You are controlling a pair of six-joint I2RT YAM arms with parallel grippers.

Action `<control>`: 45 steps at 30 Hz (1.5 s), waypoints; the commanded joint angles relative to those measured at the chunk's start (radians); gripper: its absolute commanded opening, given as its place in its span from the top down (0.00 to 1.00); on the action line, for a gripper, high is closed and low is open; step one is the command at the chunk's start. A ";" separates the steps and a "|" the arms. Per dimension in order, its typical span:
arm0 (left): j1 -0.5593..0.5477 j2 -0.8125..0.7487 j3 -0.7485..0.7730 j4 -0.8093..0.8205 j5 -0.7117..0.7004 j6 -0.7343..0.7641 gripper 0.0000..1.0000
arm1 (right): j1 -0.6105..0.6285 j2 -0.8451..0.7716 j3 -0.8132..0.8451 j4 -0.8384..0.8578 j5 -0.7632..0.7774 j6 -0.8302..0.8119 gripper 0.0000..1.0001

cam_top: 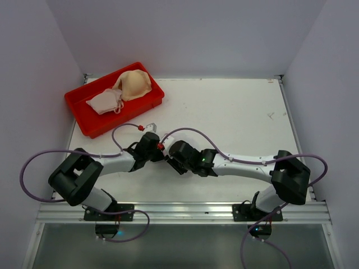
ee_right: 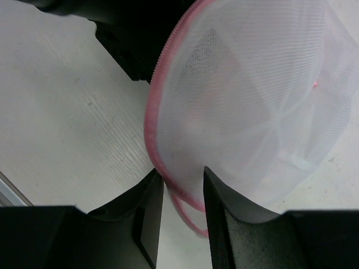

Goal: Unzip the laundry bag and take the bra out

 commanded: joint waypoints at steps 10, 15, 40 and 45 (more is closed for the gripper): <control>0.039 -0.252 -0.090 -0.179 -0.077 0.008 0.37 | -0.031 0.075 0.013 0.027 -0.052 0.010 0.63; 0.188 -0.389 -0.131 -0.329 -0.068 0.064 0.07 | -0.031 0.098 0.030 0.018 -0.070 0.010 0.63; 0.535 -0.613 0.349 -0.670 -0.016 0.386 0.00 | -0.813 -0.406 0.252 -0.238 -0.121 0.272 0.01; 0.541 -0.800 0.490 -0.819 -0.127 0.452 0.00 | -0.890 -0.651 0.227 -0.331 0.049 0.240 0.01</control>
